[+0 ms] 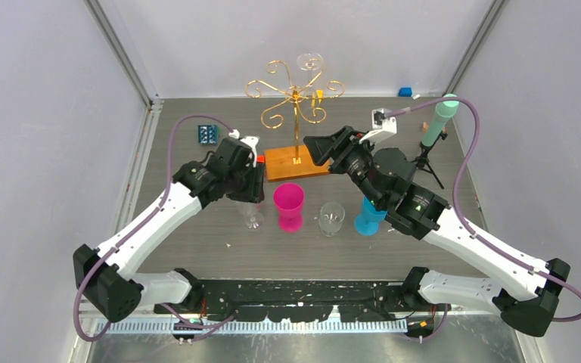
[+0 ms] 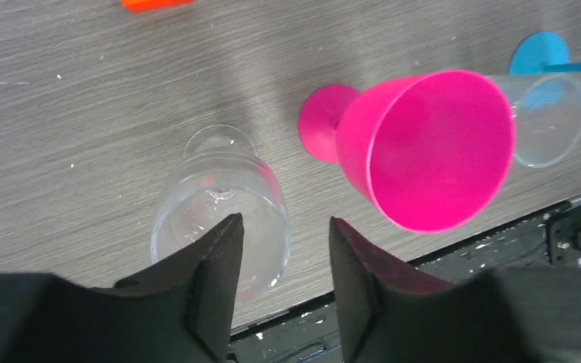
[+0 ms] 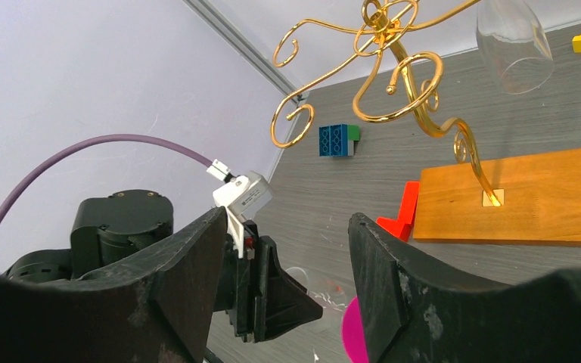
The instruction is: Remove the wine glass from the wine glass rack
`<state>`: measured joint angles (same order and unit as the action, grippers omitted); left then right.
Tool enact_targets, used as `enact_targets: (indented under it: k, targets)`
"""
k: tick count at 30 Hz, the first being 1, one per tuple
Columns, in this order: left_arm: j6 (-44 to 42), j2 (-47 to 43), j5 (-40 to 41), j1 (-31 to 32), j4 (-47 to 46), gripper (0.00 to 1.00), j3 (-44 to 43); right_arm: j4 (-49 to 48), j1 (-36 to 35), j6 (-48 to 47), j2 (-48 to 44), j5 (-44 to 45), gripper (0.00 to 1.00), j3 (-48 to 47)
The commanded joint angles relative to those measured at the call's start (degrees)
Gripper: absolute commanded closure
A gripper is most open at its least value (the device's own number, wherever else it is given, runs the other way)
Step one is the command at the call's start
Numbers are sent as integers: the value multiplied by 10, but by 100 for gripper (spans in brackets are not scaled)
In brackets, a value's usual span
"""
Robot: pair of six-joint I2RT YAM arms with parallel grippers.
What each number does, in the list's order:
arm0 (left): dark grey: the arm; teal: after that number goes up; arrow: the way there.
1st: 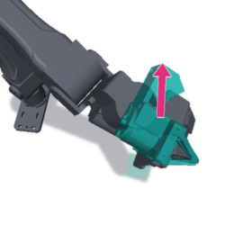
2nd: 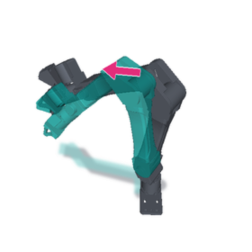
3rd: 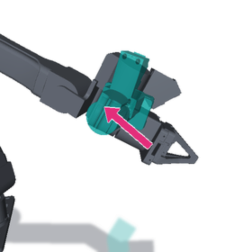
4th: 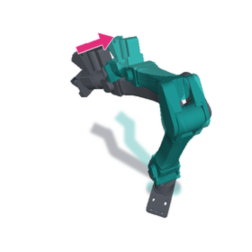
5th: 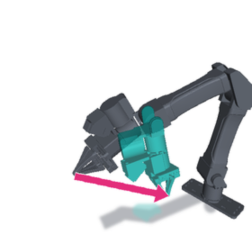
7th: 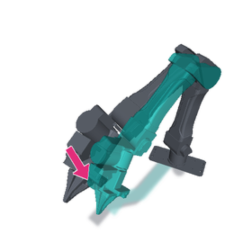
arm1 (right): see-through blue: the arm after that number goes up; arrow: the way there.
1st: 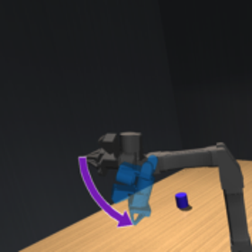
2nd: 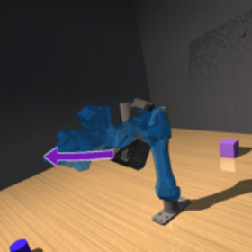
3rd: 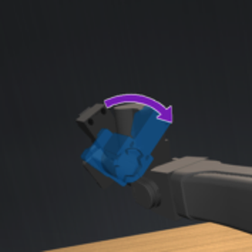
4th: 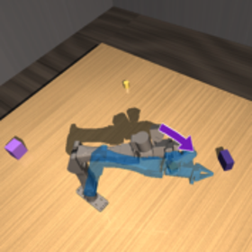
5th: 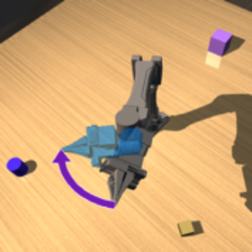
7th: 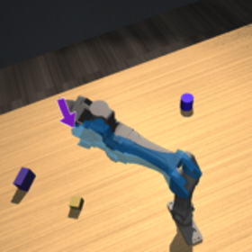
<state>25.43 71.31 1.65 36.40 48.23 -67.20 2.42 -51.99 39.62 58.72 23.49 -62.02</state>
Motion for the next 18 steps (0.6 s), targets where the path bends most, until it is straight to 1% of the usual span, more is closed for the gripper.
enact_targets:
  k: [1, 5, 8, 9, 10, 11, 15, 18]
  targets:
    - [-9, -48, -12, 3, -21, 44, -46, -4, 2, -9, -15, 2, 35, -13]
    - [-34, -77, -5, 3, -10, 26, -78, 23, 3, -38, -4, -10, 34, -42]
    - [-57, -102, 8, 3, -13, 13, -97, 75, 10, -61, 27, 9, 33, -101]
    - [-60, -110, 12, 3, -18, 10, -100, 98, 14, -72, 36, 15, 33, -116]
    - [-61, -120, 12, 3, -27, 7, -101, 109, 26, -75, 54, 20, 32, -141]
    - [-62, -130, 11, 3, -38, 2, -101, 128, 35, -78, 64, 17, 32, -155]
    - [-62, -170, 10, 3, -87, 0, -84, 160, 102, -79, 122, -36, 29, -244]
    - [-62, -196, 19, 3, -106, 0, -71, 187, 160, -78, 181, -50, 28, -299]
